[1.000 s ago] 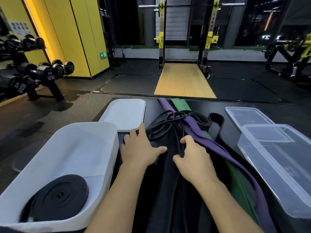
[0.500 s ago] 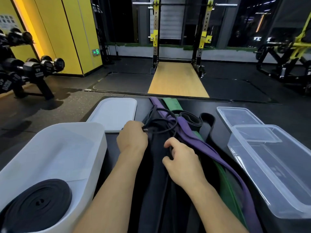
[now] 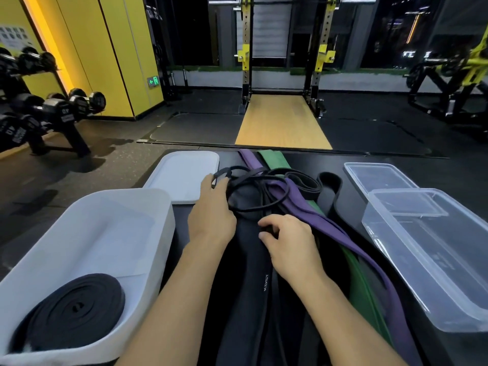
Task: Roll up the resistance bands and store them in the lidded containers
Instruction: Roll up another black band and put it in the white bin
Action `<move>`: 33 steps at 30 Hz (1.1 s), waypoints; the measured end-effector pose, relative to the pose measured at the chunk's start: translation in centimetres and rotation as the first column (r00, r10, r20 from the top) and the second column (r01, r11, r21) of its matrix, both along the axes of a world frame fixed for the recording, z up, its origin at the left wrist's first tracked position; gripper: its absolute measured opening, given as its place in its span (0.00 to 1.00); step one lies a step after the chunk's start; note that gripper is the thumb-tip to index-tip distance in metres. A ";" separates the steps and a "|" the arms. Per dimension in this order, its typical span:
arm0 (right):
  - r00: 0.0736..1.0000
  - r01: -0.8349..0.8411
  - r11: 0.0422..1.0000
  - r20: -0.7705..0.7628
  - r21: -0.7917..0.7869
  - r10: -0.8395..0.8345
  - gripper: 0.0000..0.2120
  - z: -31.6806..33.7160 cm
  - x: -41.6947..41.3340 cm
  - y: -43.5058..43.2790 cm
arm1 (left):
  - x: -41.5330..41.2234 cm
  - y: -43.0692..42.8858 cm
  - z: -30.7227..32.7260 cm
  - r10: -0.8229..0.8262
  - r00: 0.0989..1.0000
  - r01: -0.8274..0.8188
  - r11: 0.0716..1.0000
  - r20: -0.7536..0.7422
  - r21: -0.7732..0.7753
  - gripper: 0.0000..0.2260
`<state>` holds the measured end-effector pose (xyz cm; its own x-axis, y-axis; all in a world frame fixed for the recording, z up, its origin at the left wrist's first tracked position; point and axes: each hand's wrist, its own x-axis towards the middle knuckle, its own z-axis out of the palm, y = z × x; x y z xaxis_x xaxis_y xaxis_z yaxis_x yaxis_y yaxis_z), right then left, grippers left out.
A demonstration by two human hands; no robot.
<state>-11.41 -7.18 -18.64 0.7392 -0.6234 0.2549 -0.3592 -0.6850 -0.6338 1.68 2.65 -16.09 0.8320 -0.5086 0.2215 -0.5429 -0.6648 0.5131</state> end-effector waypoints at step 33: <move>0.935 -0.353 0.773 0.198 0.527 0.293 0.10 1.6 -1.4 1.0 | -6.0 4.6 -1.6 -0.316 0.843 -0.045 0.764 -0.434 -0.644 0.07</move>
